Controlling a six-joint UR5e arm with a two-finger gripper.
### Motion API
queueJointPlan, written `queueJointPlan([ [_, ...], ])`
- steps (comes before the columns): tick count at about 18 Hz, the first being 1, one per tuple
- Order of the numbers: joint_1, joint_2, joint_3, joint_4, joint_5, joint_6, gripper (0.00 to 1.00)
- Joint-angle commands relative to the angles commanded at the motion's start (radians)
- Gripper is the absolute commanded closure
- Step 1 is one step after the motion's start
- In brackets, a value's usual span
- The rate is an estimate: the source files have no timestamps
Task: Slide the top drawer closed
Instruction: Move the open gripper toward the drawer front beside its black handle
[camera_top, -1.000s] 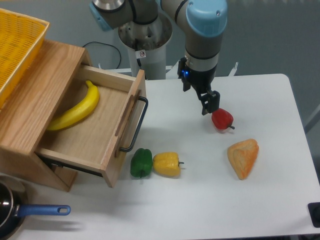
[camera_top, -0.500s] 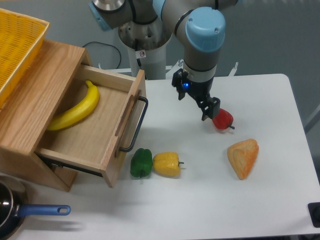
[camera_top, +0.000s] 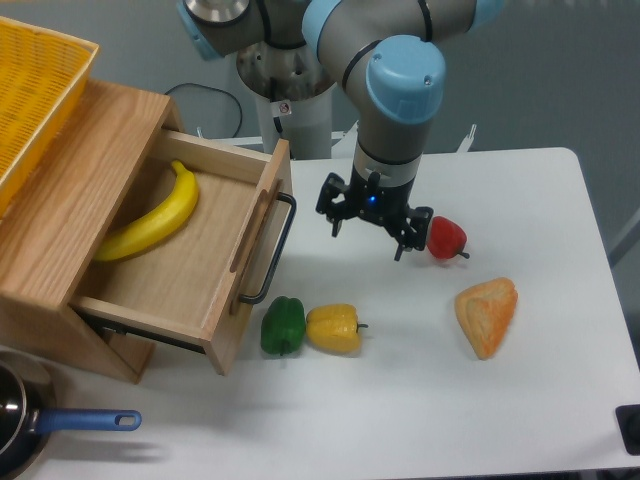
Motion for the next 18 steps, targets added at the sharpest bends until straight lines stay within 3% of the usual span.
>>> queueJointPlan([
  [18, -0.043, 0.015, 0.003, -0.048, -0.055, -0.017, 0.00],
])
